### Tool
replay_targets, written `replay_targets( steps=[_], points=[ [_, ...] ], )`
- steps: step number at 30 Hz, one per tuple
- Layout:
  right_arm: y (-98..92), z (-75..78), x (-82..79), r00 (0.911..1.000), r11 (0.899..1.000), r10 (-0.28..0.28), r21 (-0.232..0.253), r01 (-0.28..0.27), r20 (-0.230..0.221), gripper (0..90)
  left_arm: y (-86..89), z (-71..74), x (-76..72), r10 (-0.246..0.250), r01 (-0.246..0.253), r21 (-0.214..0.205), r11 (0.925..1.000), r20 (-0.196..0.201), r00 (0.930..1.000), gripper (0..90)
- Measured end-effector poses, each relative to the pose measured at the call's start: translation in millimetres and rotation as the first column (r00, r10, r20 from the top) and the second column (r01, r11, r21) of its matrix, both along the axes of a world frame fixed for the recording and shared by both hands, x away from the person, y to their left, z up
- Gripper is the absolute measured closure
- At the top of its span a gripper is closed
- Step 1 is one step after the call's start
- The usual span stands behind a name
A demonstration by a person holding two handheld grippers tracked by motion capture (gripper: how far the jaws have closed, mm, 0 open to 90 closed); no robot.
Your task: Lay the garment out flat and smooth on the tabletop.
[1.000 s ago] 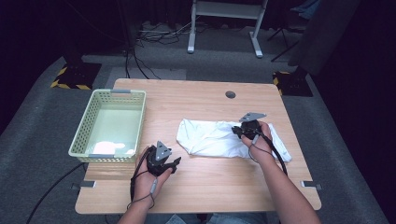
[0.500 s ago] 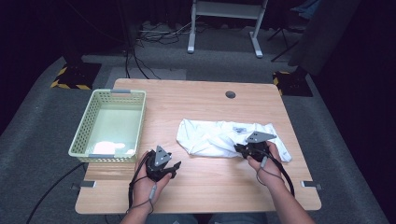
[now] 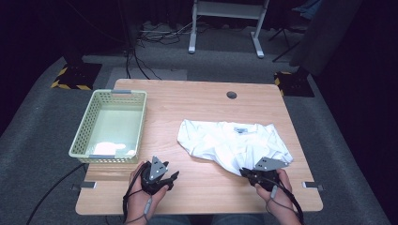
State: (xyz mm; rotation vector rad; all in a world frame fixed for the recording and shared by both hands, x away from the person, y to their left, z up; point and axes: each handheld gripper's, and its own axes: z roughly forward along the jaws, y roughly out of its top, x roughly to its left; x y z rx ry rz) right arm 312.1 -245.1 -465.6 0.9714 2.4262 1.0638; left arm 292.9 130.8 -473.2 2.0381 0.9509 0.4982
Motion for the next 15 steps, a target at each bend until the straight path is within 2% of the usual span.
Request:
replay_targets(
  steps=[9,15],
  points=[
    [-11.6,-9.6,-30.2,0.9985,0.999,0.011,0.032,-0.01,-0.054,87.0,-3.3,-1.9,0.7,-0.004,0.004,0.006,1.0,-0.002,1.0,47.1],
    [-11.9,-15.3,-48.5,0.9972,0.999,0.031,0.006,-0.031,-0.067,86.9,-1.8,-2.2,0.5,-0.003,0.003,0.007,1.0,-0.003,1.0,47.3]
  ],
)
